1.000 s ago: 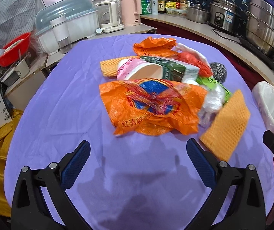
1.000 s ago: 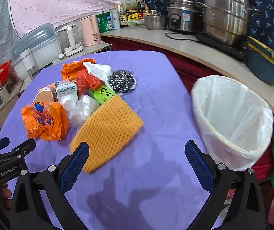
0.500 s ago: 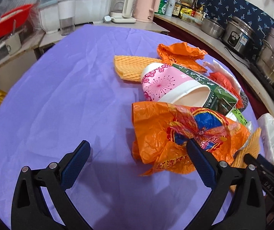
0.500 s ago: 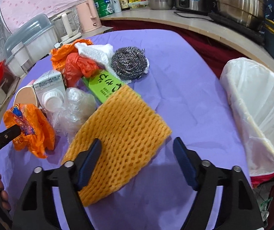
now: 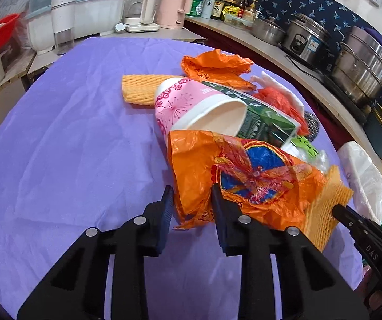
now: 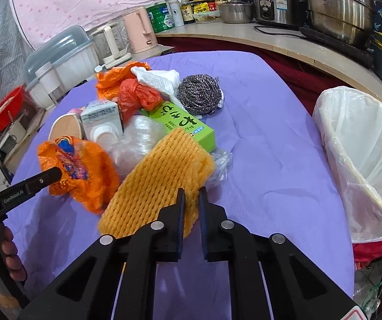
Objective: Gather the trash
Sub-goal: 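Lift the orange bag and yellow mesh sleeve and carry both over the white bin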
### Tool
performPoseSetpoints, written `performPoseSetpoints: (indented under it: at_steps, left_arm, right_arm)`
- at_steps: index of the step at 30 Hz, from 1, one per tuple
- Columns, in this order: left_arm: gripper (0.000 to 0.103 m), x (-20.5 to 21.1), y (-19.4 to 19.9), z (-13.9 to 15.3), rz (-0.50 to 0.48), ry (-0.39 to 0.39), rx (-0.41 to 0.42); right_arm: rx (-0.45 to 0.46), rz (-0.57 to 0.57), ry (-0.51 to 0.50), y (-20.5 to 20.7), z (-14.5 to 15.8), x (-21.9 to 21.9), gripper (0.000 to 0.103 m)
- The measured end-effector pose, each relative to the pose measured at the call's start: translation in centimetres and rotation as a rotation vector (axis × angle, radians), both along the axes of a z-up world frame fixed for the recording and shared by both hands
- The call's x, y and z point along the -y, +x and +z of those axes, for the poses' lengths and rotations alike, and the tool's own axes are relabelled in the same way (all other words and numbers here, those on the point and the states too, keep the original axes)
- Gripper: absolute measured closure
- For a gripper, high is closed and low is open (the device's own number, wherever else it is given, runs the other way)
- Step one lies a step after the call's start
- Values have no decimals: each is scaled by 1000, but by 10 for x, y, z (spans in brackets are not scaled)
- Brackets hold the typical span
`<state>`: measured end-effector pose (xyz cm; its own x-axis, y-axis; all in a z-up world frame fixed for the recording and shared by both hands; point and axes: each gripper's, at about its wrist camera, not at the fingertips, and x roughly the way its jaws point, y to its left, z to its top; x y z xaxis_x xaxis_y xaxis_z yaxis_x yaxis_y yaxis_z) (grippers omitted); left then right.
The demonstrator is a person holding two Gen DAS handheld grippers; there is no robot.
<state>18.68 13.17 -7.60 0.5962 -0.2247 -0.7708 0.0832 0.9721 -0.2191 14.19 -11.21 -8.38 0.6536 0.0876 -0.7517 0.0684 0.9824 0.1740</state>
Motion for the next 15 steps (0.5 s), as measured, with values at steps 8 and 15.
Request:
performPoseSetpoints:
  at_steps: [8,15]
  left_arm:
    - [83,10,-39,33,-16,26,45]
    - [83,32,-74,73,-70,33,107]
  right_arm:
    - [74,-21,-10,-39,32,6,94]
    - [165,-88,-8,-78,70,32,94]
